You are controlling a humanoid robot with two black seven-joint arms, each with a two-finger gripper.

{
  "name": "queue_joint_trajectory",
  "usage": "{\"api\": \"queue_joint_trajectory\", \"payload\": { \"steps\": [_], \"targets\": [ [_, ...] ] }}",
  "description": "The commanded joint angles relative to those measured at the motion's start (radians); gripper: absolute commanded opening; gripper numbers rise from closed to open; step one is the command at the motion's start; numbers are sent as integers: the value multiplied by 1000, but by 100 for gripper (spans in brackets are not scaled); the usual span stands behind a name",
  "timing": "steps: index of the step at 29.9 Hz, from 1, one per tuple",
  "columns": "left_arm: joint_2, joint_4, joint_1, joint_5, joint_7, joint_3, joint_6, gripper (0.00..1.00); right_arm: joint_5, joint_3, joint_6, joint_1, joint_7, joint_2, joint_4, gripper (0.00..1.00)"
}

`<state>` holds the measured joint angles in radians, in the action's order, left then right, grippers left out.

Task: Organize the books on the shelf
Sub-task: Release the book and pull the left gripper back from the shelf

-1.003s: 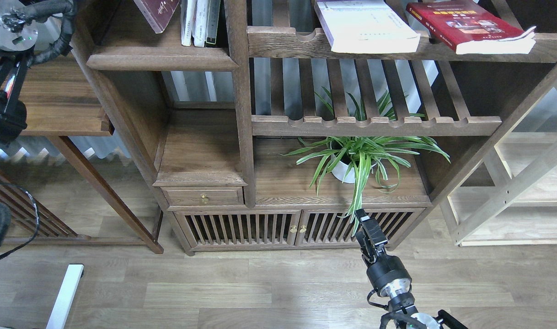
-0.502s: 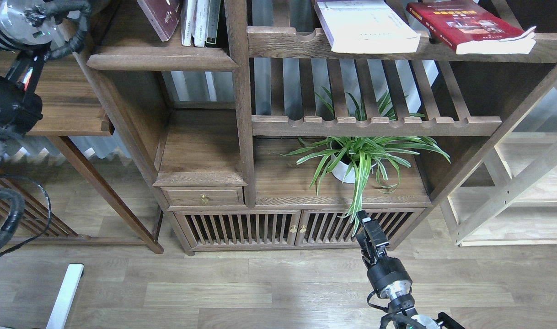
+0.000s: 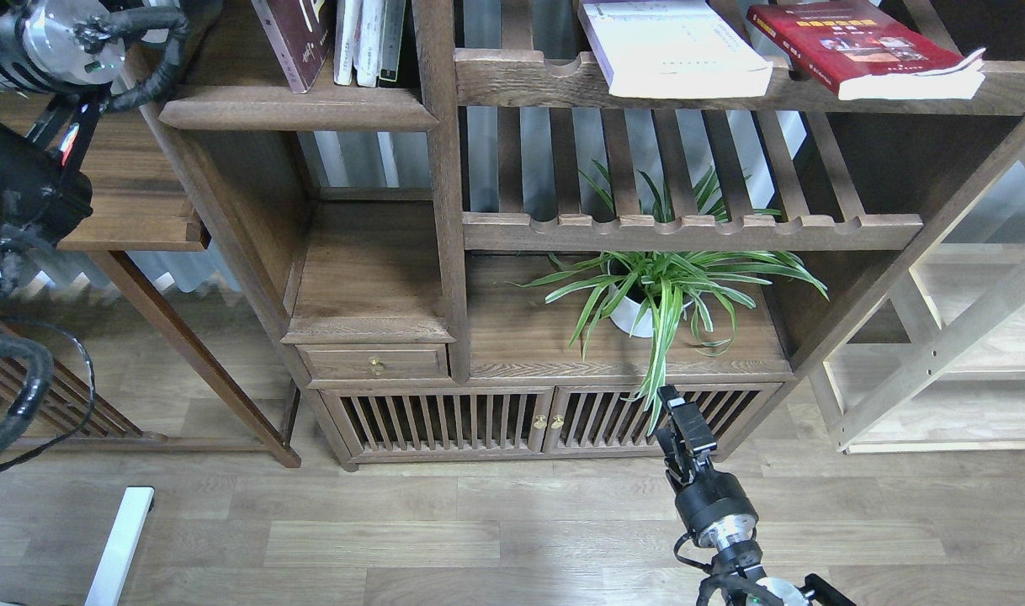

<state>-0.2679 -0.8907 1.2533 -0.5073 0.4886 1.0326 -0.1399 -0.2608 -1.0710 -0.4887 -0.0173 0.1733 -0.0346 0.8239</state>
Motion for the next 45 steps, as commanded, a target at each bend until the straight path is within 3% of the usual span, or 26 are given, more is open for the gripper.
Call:
{"api": "queue_joint_trajectory", "payload": {
  "steps": [1, 9, 31, 45],
  "targets": [
    [21, 1, 9, 0, 0, -2, 0, 44, 0, 0, 0, -3, 0, 1, 0, 99],
    [50, -2, 32, 1, 0, -2, 0, 52, -11, -3, 0, -6, 0, -8, 0, 99],
    [59, -19, 167, 1, 0, 17, -1, 59, -12, -1, 0, -12, 2, -2, -15, 99],
    [-89, -241, 118, 4, 0, 35, -14, 62, -34, -1, 0, -13, 11, 19, -2, 99]
  ]
}}
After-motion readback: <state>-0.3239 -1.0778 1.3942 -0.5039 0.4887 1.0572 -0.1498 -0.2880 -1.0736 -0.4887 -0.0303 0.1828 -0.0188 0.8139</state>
